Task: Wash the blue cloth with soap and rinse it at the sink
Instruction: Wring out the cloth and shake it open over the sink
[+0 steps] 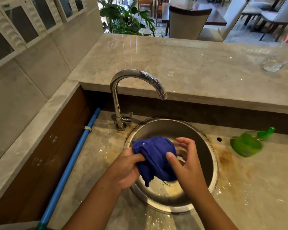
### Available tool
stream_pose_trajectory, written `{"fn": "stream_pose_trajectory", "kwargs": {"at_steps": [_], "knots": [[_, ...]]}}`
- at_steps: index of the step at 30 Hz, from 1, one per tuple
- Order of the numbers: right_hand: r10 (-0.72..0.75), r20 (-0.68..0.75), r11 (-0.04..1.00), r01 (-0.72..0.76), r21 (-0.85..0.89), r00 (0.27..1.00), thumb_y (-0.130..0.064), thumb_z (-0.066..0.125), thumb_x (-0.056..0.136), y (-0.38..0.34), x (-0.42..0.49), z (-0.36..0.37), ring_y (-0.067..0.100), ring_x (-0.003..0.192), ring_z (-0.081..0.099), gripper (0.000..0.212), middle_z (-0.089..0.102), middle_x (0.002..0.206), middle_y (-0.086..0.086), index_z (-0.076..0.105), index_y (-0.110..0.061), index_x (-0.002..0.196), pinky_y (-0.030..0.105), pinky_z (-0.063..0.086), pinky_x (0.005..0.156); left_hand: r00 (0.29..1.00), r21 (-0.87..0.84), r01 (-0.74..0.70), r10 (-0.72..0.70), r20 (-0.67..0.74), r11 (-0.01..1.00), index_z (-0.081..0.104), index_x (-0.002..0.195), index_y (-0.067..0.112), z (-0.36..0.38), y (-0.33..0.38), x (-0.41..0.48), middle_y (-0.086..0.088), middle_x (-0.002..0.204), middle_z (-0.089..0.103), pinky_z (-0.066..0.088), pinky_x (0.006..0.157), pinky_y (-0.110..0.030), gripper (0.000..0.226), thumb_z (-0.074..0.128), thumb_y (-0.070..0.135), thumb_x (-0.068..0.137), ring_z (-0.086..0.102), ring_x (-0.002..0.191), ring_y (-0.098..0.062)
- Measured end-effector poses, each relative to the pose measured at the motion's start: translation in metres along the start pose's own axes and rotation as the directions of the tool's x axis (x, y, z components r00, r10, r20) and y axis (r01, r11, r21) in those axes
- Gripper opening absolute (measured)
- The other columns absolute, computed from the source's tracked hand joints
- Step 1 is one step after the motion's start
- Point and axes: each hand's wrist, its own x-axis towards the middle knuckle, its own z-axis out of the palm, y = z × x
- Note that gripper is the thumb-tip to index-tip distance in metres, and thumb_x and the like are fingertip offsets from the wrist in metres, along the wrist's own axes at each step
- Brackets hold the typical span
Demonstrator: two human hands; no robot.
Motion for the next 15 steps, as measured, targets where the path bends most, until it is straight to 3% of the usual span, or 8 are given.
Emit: {"fn": "stream_pose_trajectory", "kwargs": {"at_steps": [3,5,8,10,12,13,15], "knots": [[-0.195,0.198,0.918,0.250,-0.307,0.960,-0.060,0.068,0.075,0.006,-0.007,0.003,-0.013,0.122,0.039,0.043,0.032,0.140,-0.026,0.046,-0.045,0.109,0.012,0.044,0.088,0.999,-0.100,-0.003,-0.002,-0.051,0.995,0.059,0.120,-0.006,0.002,0.000,0.003,-0.026,0.115,0.069,0.054,0.091,-0.041,0.032,0.047,-0.010,0.091,0.068,0.103,-0.031],[-0.235,0.227,0.877,0.307,-0.369,0.945,-0.051,0.070,0.080,0.016,-0.006,0.008,-0.015,0.127,0.031,0.030,0.028,0.143,-0.026,0.051,-0.041,0.101,0.008,0.037,0.093,0.999,-0.121,0.005,-0.009,-0.038,0.993,0.056,0.123,-0.009,0.003,0.001,0.002,-0.026,0.113,0.069,0.054,0.089,-0.041,0.035,0.044,-0.013,0.091,0.069,0.101,-0.031],[-0.258,0.116,0.906,0.282,-0.315,0.959,-0.031,0.064,0.090,0.020,0.001,0.011,-0.011,0.124,0.041,0.009,0.045,0.133,-0.023,0.057,-0.031,0.086,0.007,0.037,0.093,1.000,-0.132,0.018,-0.019,-0.009,0.991,0.054,0.125,-0.009,0.003,0.006,0.000,-0.026,0.115,0.070,0.053,0.090,-0.044,0.041,0.036,-0.018,0.090,0.070,0.103,-0.034],[-0.110,0.040,0.987,0.114,-0.115,0.993,-0.027,0.057,0.095,0.018,0.008,0.011,-0.001,0.110,0.056,0.016,0.057,0.121,-0.015,0.057,-0.023,0.080,0.020,0.047,0.087,1.000,-0.120,0.026,-0.026,0.007,0.992,0.054,0.126,-0.006,-0.001,0.013,-0.002,-0.024,0.115,0.071,0.057,0.086,-0.044,0.044,0.037,-0.018,0.087,0.071,0.103,-0.033],[0.156,0.025,0.971,-0.158,0.178,0.987,-0.022,0.054,0.098,0.014,0.017,0.006,0.010,0.083,0.061,0.020,0.063,0.098,-0.003,0.056,-0.014,0.080,0.028,0.048,0.070,0.999,-0.100,0.036,-0.034,0.022,0.994,0.054,0.127,-0.005,-0.007,0.020,-0.004,-0.023,0.118,0.070,0.060,0.084,-0.041,0.047,0.040,-0.017,0.083,0.071,0.104,-0.033],[0.280,0.080,0.905,-0.291,0.310,0.957,-0.018,0.054,0.098,0.015,0.021,0.003,0.014,0.074,0.057,0.018,0.061,0.087,0.003,0.056,-0.011,0.082,0.029,0.045,0.064,0.999,-0.094,0.039,-0.037,0.026,0.995,0.054,0.127,-0.005,-0.012,0.022,-0.004,-0.023,0.121,0.069,0.060,0.084,-0.040,0.049,0.041,-0.016,0.081,0.071,0.105,-0.033],[0.459,0.264,0.660,-0.525,0.537,0.848,-0.013,0.056,0.096,0.023,0.027,0.000,0.019,0.072,0.055,0.010,0.059,0.085,0.012,0.060,-0.007,0.089,0.031,0.043,0.066,0.998,-0.090,0.044,-0.040,0.045,0.995,0.055,0.127,-0.005,-0.020,0.025,-0.005,-0.024,0.125,0.066,0.060,0.084,-0.040,0.050,0.045,-0.016,0.079,0.070,0.107,-0.034]]}}
